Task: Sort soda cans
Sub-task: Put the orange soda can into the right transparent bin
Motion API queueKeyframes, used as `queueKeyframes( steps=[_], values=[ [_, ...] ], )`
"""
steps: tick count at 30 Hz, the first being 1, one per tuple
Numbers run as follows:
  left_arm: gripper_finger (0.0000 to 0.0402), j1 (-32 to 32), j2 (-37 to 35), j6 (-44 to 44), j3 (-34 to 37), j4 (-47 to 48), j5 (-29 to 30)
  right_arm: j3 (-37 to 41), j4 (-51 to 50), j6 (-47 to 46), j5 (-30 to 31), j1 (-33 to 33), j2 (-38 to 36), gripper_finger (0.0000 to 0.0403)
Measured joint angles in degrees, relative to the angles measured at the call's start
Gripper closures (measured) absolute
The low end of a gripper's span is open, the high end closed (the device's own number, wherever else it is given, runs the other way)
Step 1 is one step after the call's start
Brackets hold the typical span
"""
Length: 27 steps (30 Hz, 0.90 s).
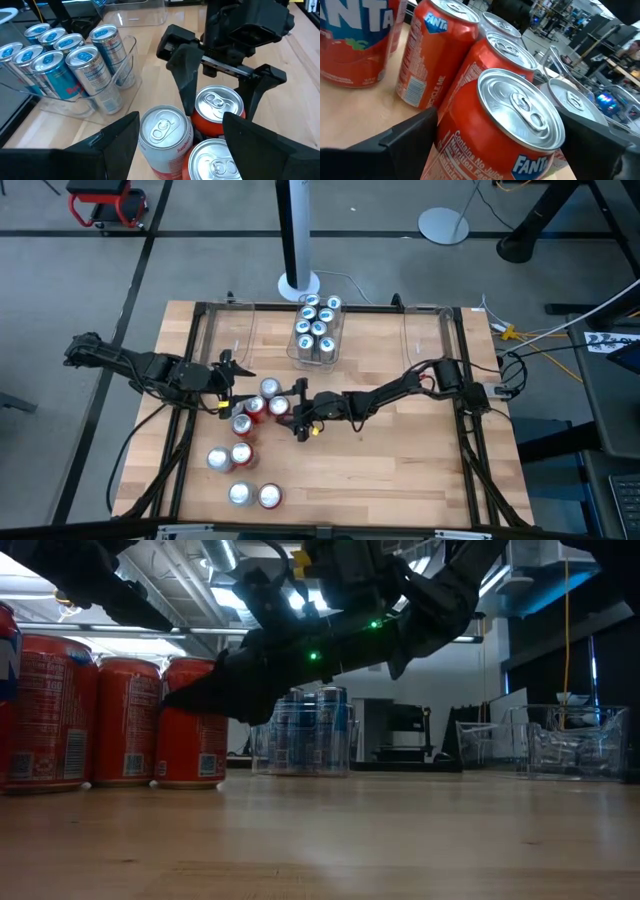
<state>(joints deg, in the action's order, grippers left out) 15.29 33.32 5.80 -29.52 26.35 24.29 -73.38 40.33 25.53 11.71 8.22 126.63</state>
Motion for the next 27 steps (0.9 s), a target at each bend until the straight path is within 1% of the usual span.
queueKeyframes(
  steps=[4, 9, 15, 23, 27],
  values=[
    [0.0128, 0.00, 0.00, -0.02, 0.00, 0.01, 0.00, -0.01, 0.75, 0.51, 0.79, 0.01, 0.00, 0.0023],
    [0.0128, 0.00, 0.00, -0.22, 0.00, 0.00, 0.00, -0.01, -0.98, -2.78, -2.18, -0.51, 0.00, 0.0023],
    [0.0128, 0.00, 0.00, -0.22, 0.00, 0.00, 0.00, -0.01, 0.28, -3.32, -3.15, -1.20, 0.05, 0.0023],
    [0.0128, 0.00, 0.00, -0.52, 0.00, -0.04, -0.02, -2.10, -0.31, -2.93, -4.05, -1.58, 0.07, 0.0023],
    [0.0128, 0.00, 0.00, -0.55, 0.00, -0.02, -0.01, -2.17, -2.81, -2.76, -3.72, -1.54, 0.07, 0.0037]
  ],
)
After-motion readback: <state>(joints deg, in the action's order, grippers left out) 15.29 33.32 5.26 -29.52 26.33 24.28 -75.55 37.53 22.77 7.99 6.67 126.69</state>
